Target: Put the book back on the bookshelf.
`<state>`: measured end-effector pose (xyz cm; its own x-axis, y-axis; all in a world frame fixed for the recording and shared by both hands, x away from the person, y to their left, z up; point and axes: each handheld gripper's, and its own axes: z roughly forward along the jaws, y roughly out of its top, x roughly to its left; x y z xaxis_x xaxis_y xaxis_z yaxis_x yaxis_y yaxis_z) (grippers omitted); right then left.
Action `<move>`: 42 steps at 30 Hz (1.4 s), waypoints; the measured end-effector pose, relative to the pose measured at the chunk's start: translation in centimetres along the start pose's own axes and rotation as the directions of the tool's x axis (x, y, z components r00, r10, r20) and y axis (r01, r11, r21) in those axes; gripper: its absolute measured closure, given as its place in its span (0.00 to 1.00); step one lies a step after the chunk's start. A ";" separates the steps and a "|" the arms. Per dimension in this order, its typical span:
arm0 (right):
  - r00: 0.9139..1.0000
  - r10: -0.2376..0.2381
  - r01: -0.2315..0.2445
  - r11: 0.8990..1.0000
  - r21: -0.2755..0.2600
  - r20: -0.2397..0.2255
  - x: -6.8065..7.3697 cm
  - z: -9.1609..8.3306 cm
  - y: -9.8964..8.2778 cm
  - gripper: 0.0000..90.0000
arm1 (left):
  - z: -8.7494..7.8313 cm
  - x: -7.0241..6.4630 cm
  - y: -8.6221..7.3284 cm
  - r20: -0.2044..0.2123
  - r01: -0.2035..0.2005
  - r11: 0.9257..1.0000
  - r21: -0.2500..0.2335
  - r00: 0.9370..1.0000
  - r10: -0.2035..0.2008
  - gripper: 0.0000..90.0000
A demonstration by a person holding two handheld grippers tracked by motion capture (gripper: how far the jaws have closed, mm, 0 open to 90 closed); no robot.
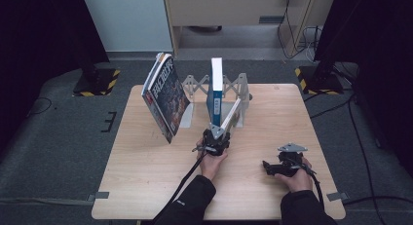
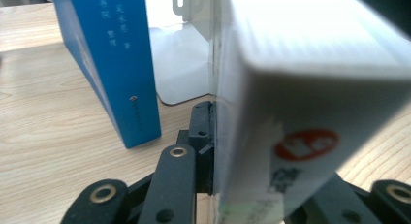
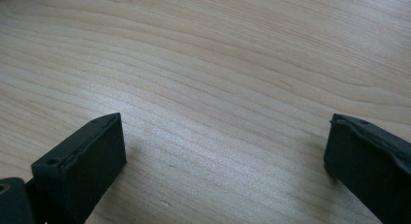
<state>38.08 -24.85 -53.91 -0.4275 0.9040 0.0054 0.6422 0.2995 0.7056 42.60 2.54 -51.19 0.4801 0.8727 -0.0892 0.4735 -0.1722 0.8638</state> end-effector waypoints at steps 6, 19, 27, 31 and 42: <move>1.000 0.000 0.000 1.000 0.000 0.000 0.0 0.0 0.0 0.02 | -0.3 0.0 -0.1 0.022 -0.012 1.000 -0.018 1.000 0.013 0.77; 1.000 0.000 0.000 1.000 0.000 0.001 0.0 0.0 0.0 0.02 | -4.2 0.7 -0.7 0.086 -0.037 0.998 -0.042 0.995 0.040 0.76; 1.000 0.002 -0.002 1.000 0.000 0.002 0.1 0.0 0.0 0.02 | -3.5 0.1 -0.3 0.086 -0.031 0.999 -0.032 0.996 0.034 0.79; 1.000 0.002 -0.002 1.000 0.000 0.002 0.1 0.0 0.0 0.02 | -2.6 -0.4 0.1 0.102 -0.035 0.999 -0.032 0.994 0.038 0.77; 1.000 0.004 -0.004 1.000 0.001 0.000 0.1 0.0 0.0 0.02 | -1.8 -1.1 0.5 0.188 -0.055 0.998 -0.032 0.980 0.060 0.71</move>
<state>38.06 -24.75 -53.91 -0.4247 0.9053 0.0082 0.6445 0.2959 0.7050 41.00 2.31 -49.80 0.6380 0.7591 -0.1293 0.4230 -0.2051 0.8826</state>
